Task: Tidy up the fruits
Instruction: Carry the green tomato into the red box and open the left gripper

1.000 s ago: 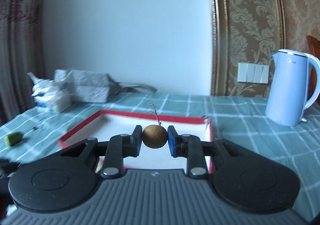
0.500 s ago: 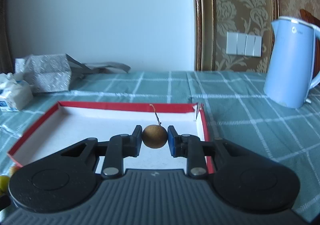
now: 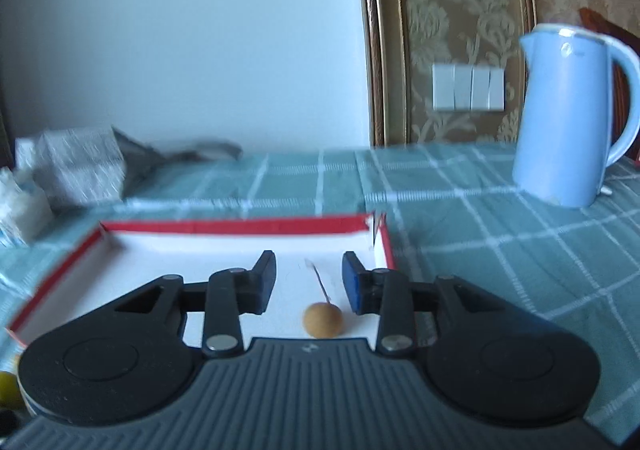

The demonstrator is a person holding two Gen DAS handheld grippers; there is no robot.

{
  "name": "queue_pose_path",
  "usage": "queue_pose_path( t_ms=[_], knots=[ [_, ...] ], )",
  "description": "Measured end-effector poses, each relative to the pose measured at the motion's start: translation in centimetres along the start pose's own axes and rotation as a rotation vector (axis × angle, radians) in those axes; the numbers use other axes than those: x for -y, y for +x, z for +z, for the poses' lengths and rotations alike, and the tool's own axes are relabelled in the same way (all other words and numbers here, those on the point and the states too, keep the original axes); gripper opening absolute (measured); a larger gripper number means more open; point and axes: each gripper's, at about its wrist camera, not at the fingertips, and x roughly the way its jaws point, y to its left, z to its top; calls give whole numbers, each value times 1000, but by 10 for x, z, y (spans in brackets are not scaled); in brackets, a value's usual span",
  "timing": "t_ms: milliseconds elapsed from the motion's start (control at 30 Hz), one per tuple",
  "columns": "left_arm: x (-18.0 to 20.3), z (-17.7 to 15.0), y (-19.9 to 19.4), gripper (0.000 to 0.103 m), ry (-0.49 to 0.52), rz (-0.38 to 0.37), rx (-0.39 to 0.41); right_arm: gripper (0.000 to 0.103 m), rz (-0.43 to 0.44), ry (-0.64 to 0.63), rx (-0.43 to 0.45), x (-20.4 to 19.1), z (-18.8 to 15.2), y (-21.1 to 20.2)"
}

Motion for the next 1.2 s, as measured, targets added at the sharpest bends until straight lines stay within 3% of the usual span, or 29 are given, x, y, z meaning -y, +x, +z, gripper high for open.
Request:
queue_pose_path(
  t_ms=[67,133,300,433,567,667,833,933,1200],
  knots=[
    [0,0,0,36,0,0,3,56,37,13,51,1,-1,-24],
    [0,0,-1,36,1,-2,7,65,110,9,97,-3,-11,-49],
    [-2,0,-2,36,-12,13,15,65,315,-132,51,-34,-53,-90],
    [-2,0,-2,36,-12,21,18,65,423,-186,-7,-52,-77,-105],
    [-2,1,-2,36,-14,40,21,66,498,-228,5,-60,-86,-117],
    [-2,2,-5,36,-16,48,27,71,489,-228,-16,-61,-91,-115],
    [-1,9,-11,36,-12,54,33,71,469,-209,-64,-55,-96,-108],
    [2,13,-14,36,2,60,45,80,475,-204,-70,-54,-97,-107],
    [11,42,-20,36,45,75,94,89,478,-168,-159,-52,-98,-95]
  ],
)
